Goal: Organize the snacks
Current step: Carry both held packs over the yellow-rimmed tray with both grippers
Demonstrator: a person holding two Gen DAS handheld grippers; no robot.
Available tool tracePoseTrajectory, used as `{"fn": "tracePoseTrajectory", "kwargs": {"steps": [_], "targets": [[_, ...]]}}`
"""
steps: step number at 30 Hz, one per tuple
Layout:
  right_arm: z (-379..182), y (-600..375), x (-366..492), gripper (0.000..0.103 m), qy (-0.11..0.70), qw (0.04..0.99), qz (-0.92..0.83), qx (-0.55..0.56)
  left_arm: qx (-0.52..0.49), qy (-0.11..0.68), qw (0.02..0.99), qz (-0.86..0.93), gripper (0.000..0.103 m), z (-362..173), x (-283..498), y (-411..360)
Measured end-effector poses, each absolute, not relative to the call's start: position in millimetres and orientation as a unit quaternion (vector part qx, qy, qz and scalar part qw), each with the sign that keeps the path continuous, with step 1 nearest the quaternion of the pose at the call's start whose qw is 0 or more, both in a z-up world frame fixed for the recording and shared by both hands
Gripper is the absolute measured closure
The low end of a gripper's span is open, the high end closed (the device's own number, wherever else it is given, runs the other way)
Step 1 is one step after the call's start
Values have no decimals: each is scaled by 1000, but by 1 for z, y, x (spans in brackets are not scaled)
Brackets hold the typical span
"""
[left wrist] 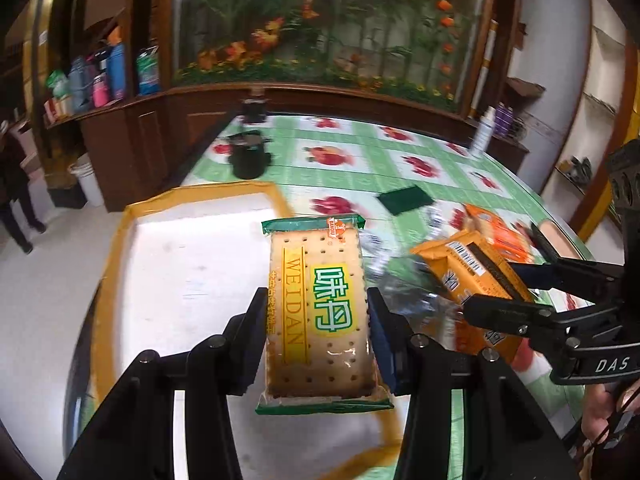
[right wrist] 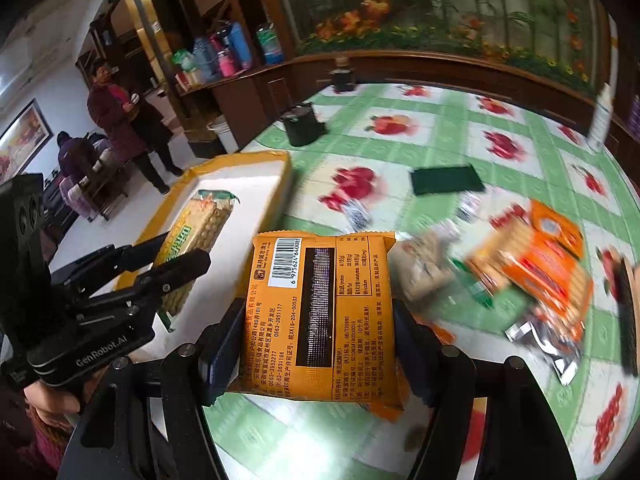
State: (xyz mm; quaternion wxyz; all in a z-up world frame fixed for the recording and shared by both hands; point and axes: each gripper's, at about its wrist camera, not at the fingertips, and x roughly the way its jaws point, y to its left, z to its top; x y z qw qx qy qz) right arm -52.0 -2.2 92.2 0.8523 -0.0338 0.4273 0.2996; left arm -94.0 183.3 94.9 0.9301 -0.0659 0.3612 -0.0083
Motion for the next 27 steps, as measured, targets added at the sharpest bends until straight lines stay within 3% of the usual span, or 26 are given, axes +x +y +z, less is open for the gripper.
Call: {"fn": "tracePoseTrajectory", "kwargs": {"steps": [11, 27], "targets": [[106, 89, -10, 29, 429, 836, 339, -45, -115, 394, 909, 70, 57, 71, -75, 265], [55, 201, 52, 29, 486, 800, 343, -73, -118, 446, 881, 104, 57, 46, -66, 274]]}}
